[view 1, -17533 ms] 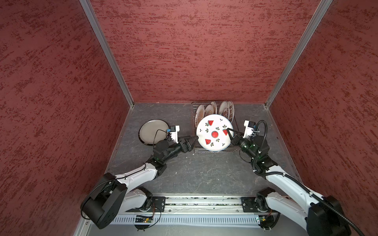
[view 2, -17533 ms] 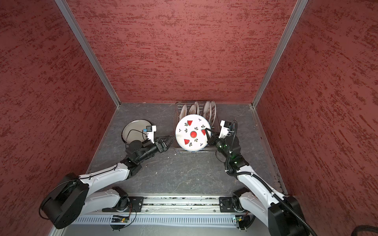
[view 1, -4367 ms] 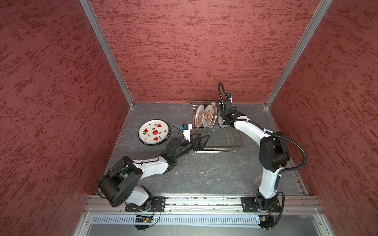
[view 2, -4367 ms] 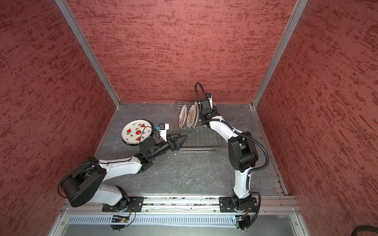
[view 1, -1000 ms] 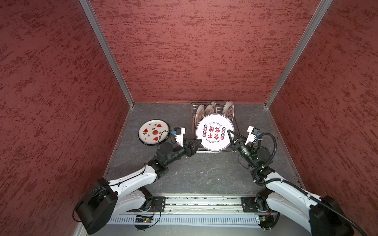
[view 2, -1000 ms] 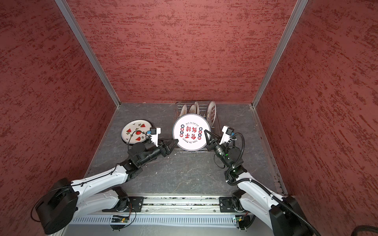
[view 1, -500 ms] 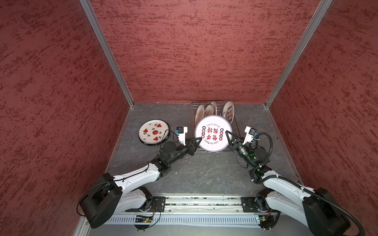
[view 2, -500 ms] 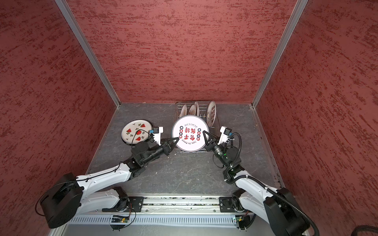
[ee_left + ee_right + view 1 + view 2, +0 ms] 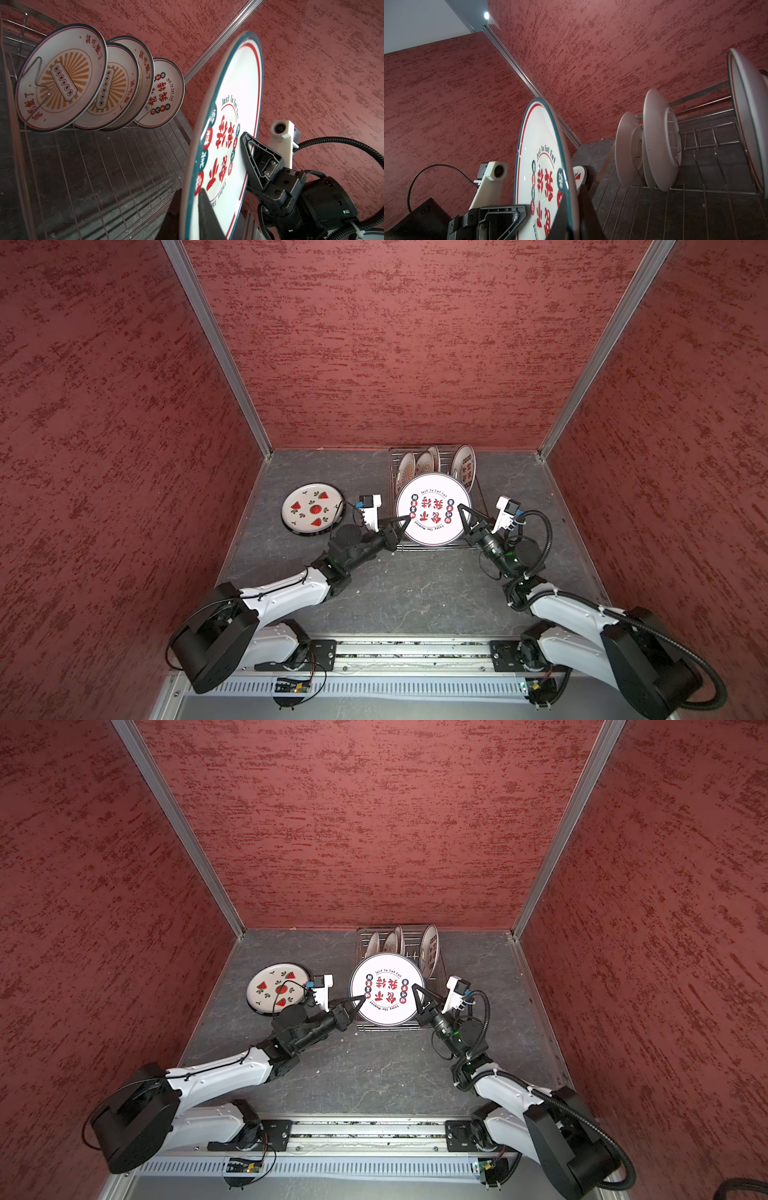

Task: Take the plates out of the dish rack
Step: 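Close the left gripper on the red-print plate's rim while the right holds it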

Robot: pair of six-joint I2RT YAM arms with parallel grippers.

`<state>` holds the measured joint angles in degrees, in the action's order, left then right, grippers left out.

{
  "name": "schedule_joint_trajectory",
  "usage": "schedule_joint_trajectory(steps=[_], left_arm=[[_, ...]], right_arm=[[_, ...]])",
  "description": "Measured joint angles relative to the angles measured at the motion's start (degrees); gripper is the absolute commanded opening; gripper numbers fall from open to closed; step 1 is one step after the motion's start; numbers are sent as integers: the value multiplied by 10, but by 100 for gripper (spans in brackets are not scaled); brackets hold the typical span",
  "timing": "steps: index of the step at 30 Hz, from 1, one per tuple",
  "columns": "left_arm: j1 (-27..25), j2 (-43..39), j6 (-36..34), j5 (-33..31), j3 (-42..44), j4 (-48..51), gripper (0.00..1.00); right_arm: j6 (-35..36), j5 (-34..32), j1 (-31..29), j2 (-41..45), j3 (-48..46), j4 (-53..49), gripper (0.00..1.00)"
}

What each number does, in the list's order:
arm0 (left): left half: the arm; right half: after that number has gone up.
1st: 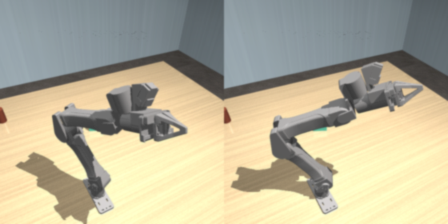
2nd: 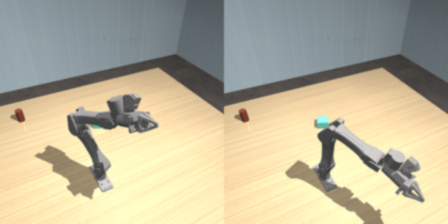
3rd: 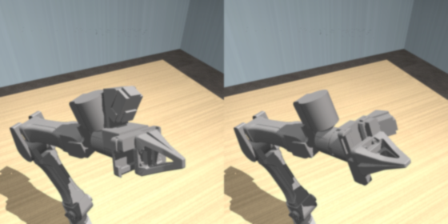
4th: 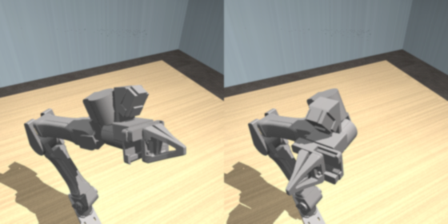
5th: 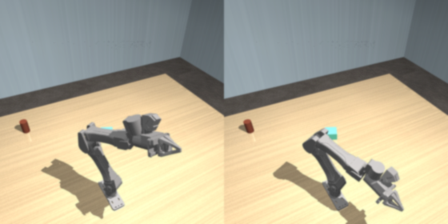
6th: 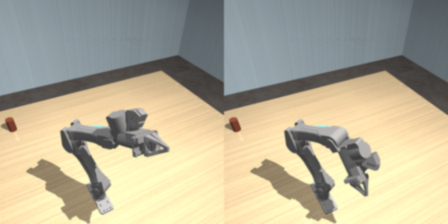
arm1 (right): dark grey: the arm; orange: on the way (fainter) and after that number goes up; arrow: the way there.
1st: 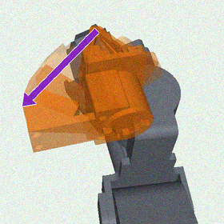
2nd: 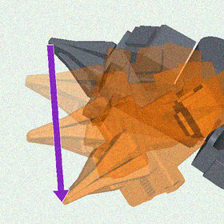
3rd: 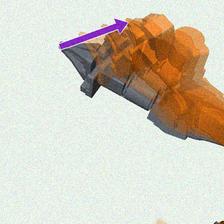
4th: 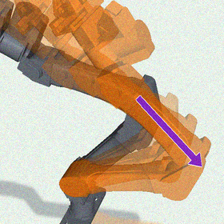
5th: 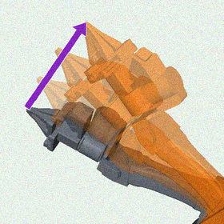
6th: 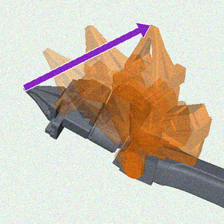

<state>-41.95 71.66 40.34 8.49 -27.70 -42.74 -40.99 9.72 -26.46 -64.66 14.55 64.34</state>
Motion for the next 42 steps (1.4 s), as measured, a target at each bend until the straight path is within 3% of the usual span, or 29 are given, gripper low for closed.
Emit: schedule_joint_trajectory(steps=[12, 18, 27, 29, 32, 34, 42], left_arm=[[0, 12, 26, 1, 1, -40, 1], [1, 20, 32, 0, 2, -46, 0], [0, 22, 44, -2, 15, -54, 0], [0, 22, 45, -5, 22, -55, 0], [0, 22, 47, -11, 30, -55, 0], [0, 18, 49, -14, 35, -54, 0], [1, -2, 52, -28, 45, -56, 0]], right_arm=[[-8, 5, 1, -10, -1, 27, 0], [-9, 6, 3, -21, -1, 34, 3], [-8, 35, 2, -31, -1, 37, 33], [-7, 45, 1, -35, 0, 37, 50], [-8, 56, 0, -42, 1, 38, 83], [-10, 62, 0, -48, 3, 38, 96], [-14, 64, 0, -53, 5, 38, 99]])
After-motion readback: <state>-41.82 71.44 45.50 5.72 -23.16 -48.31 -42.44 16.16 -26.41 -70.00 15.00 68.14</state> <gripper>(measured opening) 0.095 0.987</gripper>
